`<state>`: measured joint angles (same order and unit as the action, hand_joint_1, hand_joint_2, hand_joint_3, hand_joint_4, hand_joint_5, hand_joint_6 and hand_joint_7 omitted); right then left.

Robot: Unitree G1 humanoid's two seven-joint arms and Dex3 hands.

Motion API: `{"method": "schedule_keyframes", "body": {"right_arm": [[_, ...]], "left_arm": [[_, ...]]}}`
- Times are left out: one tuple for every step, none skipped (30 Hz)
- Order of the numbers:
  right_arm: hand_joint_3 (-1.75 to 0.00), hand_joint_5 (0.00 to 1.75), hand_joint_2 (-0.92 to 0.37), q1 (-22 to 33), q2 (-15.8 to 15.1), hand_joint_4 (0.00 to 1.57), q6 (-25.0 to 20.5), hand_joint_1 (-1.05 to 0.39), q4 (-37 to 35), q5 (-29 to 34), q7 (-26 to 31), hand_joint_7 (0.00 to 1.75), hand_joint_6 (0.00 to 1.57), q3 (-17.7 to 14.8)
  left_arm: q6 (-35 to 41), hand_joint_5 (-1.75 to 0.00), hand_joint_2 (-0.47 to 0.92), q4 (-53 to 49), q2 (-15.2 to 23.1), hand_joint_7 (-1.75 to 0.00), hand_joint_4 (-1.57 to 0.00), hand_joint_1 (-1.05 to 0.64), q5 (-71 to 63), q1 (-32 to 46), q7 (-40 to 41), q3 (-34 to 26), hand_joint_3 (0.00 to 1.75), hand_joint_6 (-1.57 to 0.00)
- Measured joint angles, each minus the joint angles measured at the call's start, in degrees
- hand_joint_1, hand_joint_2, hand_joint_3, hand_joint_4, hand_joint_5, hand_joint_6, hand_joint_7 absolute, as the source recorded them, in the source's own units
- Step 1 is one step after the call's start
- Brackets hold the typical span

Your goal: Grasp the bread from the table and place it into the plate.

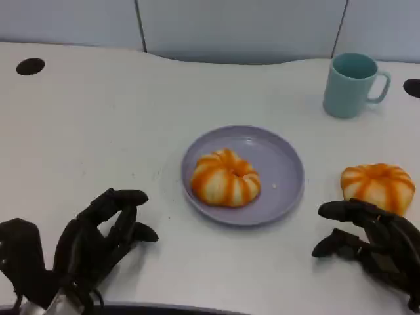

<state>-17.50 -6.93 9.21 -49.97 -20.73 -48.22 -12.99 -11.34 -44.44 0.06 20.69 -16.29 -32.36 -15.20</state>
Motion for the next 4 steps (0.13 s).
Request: {"method": "schedule_keyframes", "body": {"right_arm": [[-0.05, 1.11, -0.92, -0.2, 0.0, 0.66, 0.2, -0.43, -0.4, 0.0, 0.0, 0.63, 0.79, -0.1], [-0.05, 1.11, -0.92, -0.3, 0.0, 0.66, 0.5, -0.42, -0.7, 0.0, 0.0, 0.63, 0.80, -0.1], [-0.05, 1.11, -0.92, -0.5, 0.0, 0.66, 0.9, -0.42, -1.1, 0.1, 0.1, 0.62, 0.81, -0.2], [-0.05, 1.11, -0.92, -0.6, -0.1, 0.66, 1.2, -0.41, -1.5, 0.1, 0.2, 0.61, 0.81, -0.2]], "left_arm": [[0.0, -1.59, 0.56, -0.3, 0.0, -1.14, -0.51, -0.56, 0.0, -0.2, 0.0, 0.0, 0.78, -0.57], [-0.1, -1.60, 0.55, -0.5, 0.0, -1.14, -0.51, -0.56, 0.0, -0.3, 0.0, 0.0, 0.80, -0.57], [-0.3, -1.60, 0.54, -0.6, 0.0, -1.16, -0.51, -0.56, 0.0, -0.4, 0.0, 0.0, 0.84, -0.57], [-0.5, -1.60, 0.53, -0.8, 0.0, -1.17, -0.50, -0.55, 0.0, -0.5, 0.0, 0.0, 0.86, -0.56]]}}
